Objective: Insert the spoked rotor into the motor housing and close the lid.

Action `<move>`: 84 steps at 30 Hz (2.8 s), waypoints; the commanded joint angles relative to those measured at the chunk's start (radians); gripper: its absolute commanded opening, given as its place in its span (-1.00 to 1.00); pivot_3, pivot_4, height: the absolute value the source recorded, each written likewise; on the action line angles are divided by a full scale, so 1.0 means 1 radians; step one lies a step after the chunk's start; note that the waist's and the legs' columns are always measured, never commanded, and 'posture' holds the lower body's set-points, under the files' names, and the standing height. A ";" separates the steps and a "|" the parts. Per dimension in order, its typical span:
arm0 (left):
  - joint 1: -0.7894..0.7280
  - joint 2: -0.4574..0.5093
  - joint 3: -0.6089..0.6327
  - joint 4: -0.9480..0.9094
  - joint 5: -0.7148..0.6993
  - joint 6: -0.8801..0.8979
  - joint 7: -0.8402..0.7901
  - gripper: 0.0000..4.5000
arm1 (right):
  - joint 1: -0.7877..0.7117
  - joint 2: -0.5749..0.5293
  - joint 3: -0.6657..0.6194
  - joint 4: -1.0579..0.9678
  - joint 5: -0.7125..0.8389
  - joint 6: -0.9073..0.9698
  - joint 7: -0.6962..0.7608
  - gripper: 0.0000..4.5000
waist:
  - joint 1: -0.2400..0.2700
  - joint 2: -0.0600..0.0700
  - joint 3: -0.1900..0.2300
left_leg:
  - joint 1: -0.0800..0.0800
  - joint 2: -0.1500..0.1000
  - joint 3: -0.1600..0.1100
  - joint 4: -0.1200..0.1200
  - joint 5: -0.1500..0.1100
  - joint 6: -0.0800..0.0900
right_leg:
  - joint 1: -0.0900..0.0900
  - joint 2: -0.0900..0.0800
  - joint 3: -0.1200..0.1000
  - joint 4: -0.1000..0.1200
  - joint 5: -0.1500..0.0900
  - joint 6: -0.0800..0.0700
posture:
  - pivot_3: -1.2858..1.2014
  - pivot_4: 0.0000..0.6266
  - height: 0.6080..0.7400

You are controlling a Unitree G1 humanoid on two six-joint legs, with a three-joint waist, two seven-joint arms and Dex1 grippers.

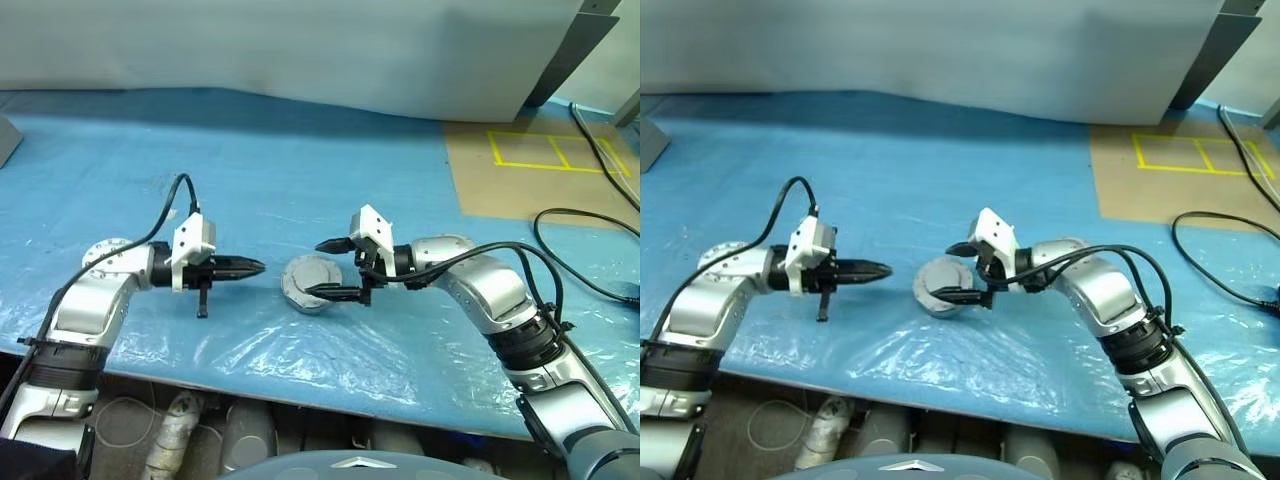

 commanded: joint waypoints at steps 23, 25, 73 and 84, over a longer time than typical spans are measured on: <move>-0.004 -0.013 -0.001 -0.063 -0.042 0.015 0.079 -1.00 | -0.014 0.090 0.080 0.164 -0.216 -0.193 0.067 0.15 | -0.011 0.000 0.000 | 0.003 0.000 0.000 0.001 0.000 0.000 | 0.003 0.000 0.001 0.001 0.000 0.000 | 0.03 -0.52 1.00; -0.004 -0.015 -0.002 -0.061 -0.041 0.015 0.080 -1.00 | -0.013 0.091 0.081 0.163 -0.221 -0.185 0.067 -0.14 | -0.011 0.000 0.000 | 0.003 0.000 0.000 0.001 0.000 0.000 | 0.003 0.000 0.001 0.001 0.000 0.000 | 0.03 -0.52 1.00; -0.048 -0.028 -0.039 -0.029 -0.027 0.023 0.077 -1.00 | 0.007 0.107 -0.007 0.079 -0.194 -0.161 0.036 0.98 | -0.011 0.000 0.000 | 0.005 0.000 0.001 0.000 0.000 0.000 | 0.004 0.000 0.001 0.001 0.000 0.000 | 0.03 -0.52 1.00; -0.033 -0.030 -0.042 -0.048 -0.028 0.027 0.082 -1.00 | 0.020 0.099 0.008 0.035 -0.162 -0.165 0.095 0.98 | -0.011 0.000 0.000 | 0.005 0.000 0.001 0.001 0.000 0.000 | 0.004 0.000 0.001 0.001 0.000 0.000 | 0.03 -0.52 1.00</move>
